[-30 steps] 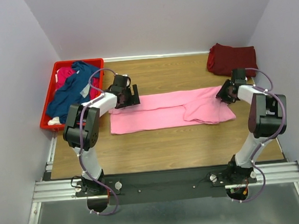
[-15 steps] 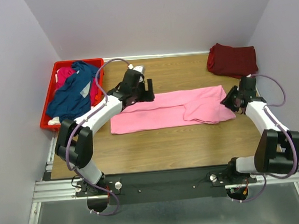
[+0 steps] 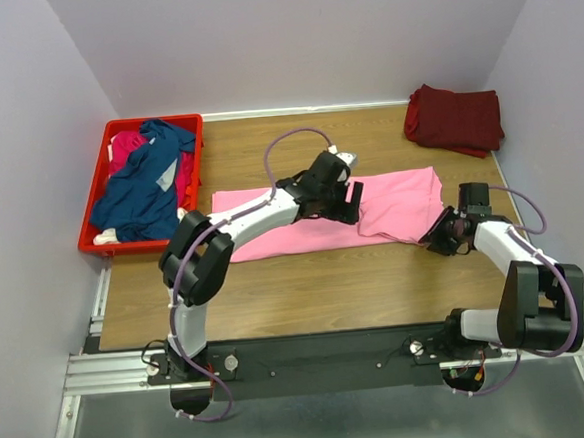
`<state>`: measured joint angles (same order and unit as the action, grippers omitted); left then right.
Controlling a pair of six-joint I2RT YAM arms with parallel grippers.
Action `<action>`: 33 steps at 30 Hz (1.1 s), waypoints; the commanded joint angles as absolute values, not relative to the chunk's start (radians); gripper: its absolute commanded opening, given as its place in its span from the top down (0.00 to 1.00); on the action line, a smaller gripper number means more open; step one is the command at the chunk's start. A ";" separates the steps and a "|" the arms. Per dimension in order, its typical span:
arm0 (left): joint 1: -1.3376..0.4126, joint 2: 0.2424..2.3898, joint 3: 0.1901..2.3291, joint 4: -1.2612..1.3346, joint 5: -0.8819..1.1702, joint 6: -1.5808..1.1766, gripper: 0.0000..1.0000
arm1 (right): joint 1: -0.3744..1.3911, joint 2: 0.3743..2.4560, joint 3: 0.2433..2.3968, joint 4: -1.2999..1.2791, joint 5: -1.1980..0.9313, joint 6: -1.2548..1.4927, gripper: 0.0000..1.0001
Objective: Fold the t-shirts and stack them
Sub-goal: Fold the tshirt
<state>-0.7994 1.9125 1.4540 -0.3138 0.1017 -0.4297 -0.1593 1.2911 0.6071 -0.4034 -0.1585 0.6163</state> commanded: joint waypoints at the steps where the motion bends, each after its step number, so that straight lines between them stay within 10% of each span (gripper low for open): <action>1: -0.834 1.968 1.541 -0.360 0.141 -0.405 0.15 | -0.167 1.273 0.568 -0.380 -0.201 0.650 0.60; 33: -0.879 2.129 1.644 -0.414 0.169 -0.420 0.23 | -0.167 1.215 0.457 -0.216 -0.124 0.739 0.60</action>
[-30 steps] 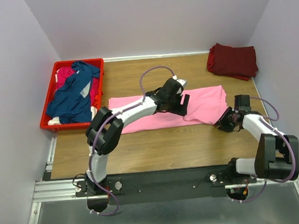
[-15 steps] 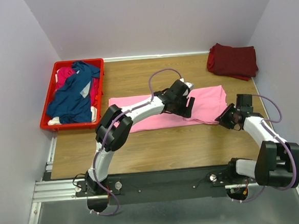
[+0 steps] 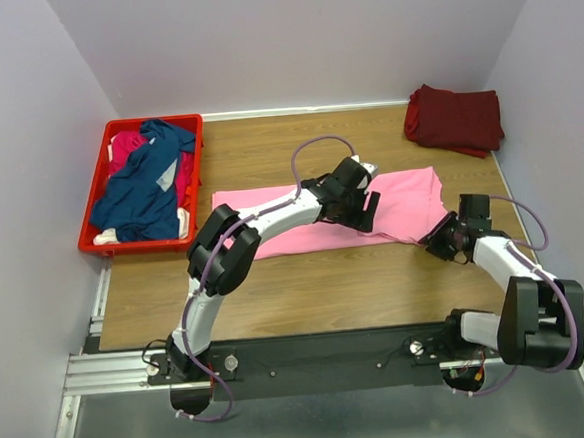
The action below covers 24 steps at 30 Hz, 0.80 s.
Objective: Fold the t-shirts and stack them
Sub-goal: Fold the tshirt
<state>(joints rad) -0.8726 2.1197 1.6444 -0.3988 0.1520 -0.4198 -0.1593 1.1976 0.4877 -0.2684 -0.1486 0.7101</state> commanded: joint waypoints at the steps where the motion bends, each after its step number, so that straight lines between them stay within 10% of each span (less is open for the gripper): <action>1: -0.879 2.129 1.643 -0.414 0.167 -0.422 0.23 | -0.167 1.219 0.454 -0.213 -0.121 0.739 0.60; 16: -0.885 2.169 1.681 -0.446 0.175 -0.422 0.40 | -0.167 1.190 0.439 -0.209 -0.093 0.713 0.99; 24: -0.887 2.207 1.703 -0.463 0.170 -0.439 0.48 | -0.169 1.181 0.456 -0.209 -0.120 0.684 0.99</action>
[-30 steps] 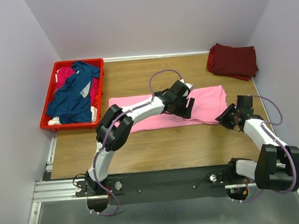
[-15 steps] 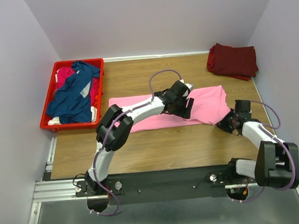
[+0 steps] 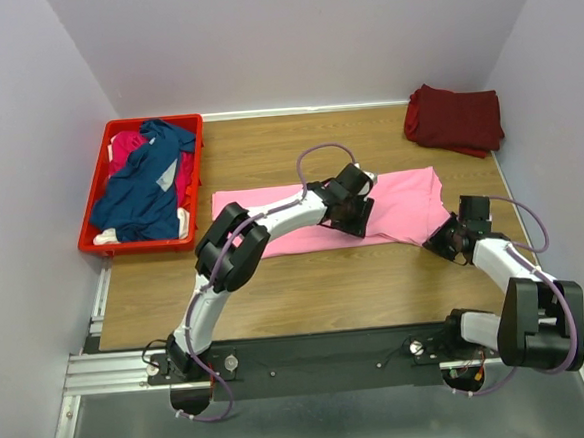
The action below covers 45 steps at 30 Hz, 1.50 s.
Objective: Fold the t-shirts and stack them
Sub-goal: Fold the tshirt
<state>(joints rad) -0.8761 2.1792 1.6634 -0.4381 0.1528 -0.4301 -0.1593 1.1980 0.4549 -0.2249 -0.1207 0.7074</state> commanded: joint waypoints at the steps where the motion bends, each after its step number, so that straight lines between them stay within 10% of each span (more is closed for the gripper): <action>1: -0.887 2.209 1.706 -0.465 0.169 -0.440 0.48 | -0.167 1.184 0.456 -0.209 -0.121 0.684 0.99; 28: -0.887 2.269 1.776 -0.502 0.169 -0.454 0.67 | -0.169 1.183 0.491 -0.212 -0.133 0.664 0.99; 33: -0.887 2.267 1.790 -0.509 0.166 -0.453 0.99 | -0.169 1.164 0.518 -0.218 -0.127 0.657 0.99; 45: -0.836 2.266 1.854 -0.505 0.253 -0.479 1.00 | -0.169 1.244 0.670 -0.284 -0.087 0.629 0.99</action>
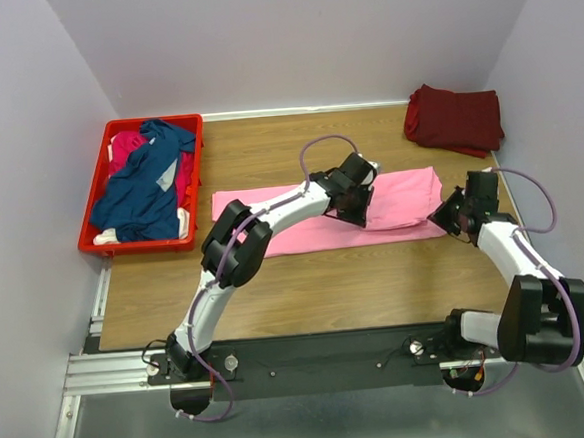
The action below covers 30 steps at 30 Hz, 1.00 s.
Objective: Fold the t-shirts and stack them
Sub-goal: Fold the tshirt
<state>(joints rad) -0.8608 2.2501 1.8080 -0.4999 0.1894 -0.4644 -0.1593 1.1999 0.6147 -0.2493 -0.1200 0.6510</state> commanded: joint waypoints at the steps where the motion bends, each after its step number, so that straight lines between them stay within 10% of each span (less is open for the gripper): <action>1: -0.833 2.269 1.861 -0.506 0.259 -0.480 1.00 | -0.169 1.255 0.681 -0.285 -0.087 0.629 0.99; 16: -0.772 2.349 1.948 -0.506 0.426 -0.519 1.00 | -0.167 1.517 0.897 -0.279 -0.091 0.606 0.99; 26: -0.726 2.212 1.804 -0.468 0.399 -0.511 0.37 | -0.167 1.627 0.983 -0.276 -0.109 0.583 0.99; 30: -0.707 2.142 1.743 -0.460 0.362 -0.497 0.34 | -0.167 1.667 1.015 -0.278 -0.127 0.581 0.96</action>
<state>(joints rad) -0.7254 2.2566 1.7828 -0.4805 0.3920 -0.5198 -0.1593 1.6283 0.9684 -0.2756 -0.1177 0.5999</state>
